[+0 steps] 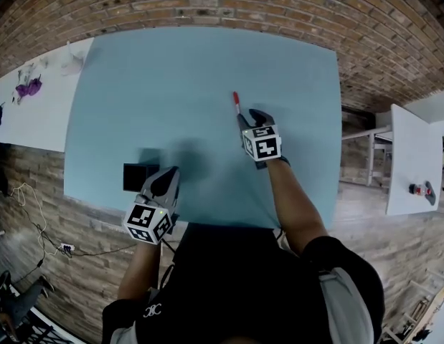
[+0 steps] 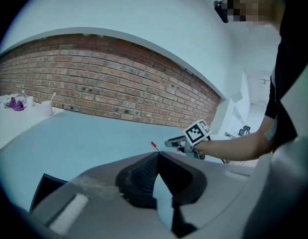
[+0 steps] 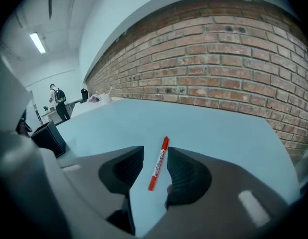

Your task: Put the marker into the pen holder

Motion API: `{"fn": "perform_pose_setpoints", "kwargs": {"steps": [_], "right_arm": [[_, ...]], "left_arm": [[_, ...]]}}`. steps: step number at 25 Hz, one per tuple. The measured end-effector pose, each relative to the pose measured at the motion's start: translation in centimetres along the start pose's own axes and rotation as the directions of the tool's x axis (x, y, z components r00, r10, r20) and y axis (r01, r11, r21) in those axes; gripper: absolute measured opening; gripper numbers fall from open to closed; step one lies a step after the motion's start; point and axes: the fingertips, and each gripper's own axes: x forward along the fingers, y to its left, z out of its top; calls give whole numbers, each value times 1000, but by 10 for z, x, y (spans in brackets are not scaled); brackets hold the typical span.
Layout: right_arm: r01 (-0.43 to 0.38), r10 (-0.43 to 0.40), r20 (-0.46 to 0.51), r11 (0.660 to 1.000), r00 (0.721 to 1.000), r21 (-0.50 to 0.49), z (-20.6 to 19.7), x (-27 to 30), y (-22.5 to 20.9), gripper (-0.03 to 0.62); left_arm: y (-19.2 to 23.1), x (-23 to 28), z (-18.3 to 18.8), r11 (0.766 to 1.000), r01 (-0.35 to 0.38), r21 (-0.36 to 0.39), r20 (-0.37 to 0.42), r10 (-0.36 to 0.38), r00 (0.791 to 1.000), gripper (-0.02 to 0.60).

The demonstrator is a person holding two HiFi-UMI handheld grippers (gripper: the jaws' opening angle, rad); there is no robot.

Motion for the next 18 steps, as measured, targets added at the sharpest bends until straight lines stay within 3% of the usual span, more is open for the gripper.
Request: {"fn": "perform_pose_setpoints", "kwargs": {"steps": [5, 10, 18], "right_arm": [[26, -30, -96, 999, 995, -36, -12, 48, -6, 146], [27, -18, -215, 999, 977, 37, -35, 66, -5, 146], [32, -10, -339, 998, 941, 59, -47, 69, 1, 130]], "left_arm": [[6, -6, -9, 1000, -9, -15, -15, 9, 1000, 6], [8, -8, -13, 1000, -12, -25, -21, 12, 1000, 6], [7, -4, -14, 999, -5, -36, -15, 5, 1000, 6]]}}
